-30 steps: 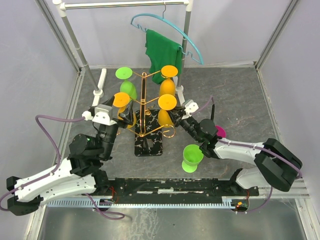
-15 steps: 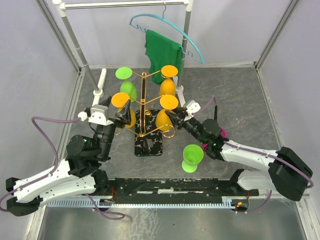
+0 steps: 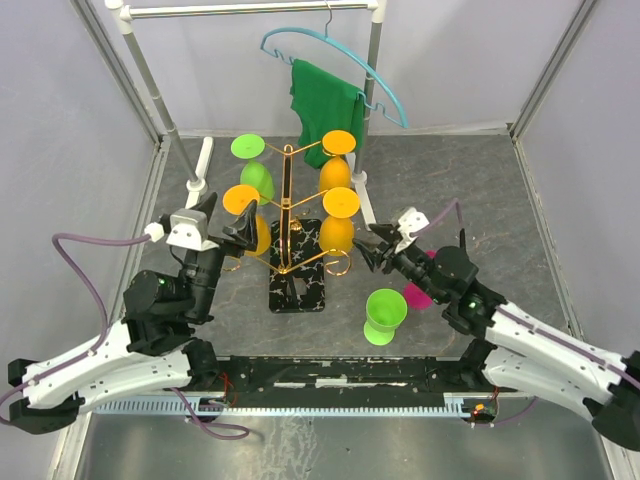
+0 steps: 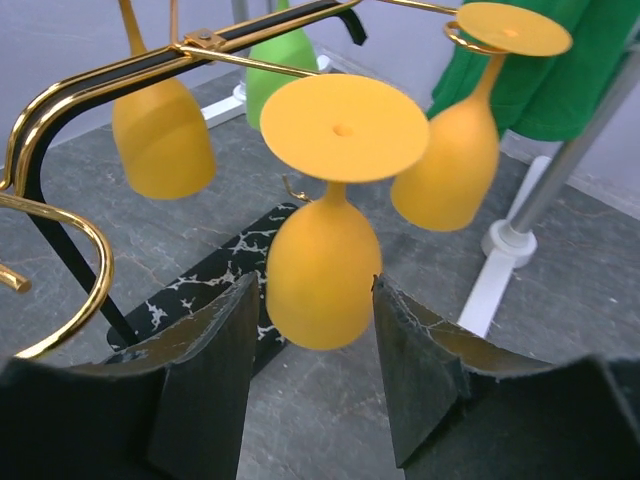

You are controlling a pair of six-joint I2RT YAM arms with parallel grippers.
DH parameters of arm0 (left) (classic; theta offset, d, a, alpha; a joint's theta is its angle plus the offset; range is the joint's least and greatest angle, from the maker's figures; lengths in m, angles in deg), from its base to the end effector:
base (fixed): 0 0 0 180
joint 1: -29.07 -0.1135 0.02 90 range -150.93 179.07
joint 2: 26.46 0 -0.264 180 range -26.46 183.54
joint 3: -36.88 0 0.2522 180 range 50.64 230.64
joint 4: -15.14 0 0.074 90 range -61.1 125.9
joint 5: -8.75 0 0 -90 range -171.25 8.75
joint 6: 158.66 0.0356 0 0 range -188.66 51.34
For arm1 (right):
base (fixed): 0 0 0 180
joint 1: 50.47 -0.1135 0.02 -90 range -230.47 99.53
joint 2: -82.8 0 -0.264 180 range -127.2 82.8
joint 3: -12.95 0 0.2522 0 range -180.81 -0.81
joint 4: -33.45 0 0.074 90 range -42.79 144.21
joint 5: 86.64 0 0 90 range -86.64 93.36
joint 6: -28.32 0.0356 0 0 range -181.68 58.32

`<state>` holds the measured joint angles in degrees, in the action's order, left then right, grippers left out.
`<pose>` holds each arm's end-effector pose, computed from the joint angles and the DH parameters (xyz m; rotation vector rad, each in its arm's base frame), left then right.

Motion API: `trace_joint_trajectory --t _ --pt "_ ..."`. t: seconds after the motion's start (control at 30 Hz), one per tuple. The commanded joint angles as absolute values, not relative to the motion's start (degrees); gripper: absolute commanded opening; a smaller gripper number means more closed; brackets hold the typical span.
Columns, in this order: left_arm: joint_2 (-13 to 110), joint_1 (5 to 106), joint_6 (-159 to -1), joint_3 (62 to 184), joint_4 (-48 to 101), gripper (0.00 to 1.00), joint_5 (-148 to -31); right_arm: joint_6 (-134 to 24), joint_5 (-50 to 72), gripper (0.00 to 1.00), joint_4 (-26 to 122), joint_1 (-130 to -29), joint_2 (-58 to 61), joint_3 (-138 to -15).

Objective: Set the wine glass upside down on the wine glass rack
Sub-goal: Turn the wine glass upside down at the wine rack, then pick up the wine glass at the center of the board.

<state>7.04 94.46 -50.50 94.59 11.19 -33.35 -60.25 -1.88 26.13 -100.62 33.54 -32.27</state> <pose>0.0724 -0.0946 0.4088 0.1139 1.2480 -0.2635 0.1361 0.1580 0.3020 -0.5699 1.4405 0.6491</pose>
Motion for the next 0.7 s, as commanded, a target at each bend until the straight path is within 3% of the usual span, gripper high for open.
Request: trace_joint_trajectory --t 0.0,0.67 --pt "7.82 94.73 -53.85 98.77 13.83 0.81 -34.07 -61.07 -6.82 0.58 40.76 -100.83 39.94 -36.82" --pt "20.86 94.83 -60.11 116.84 33.92 0.88 -42.00 -61.52 -32.96 0.66 67.74 -100.80 49.25 -44.08"
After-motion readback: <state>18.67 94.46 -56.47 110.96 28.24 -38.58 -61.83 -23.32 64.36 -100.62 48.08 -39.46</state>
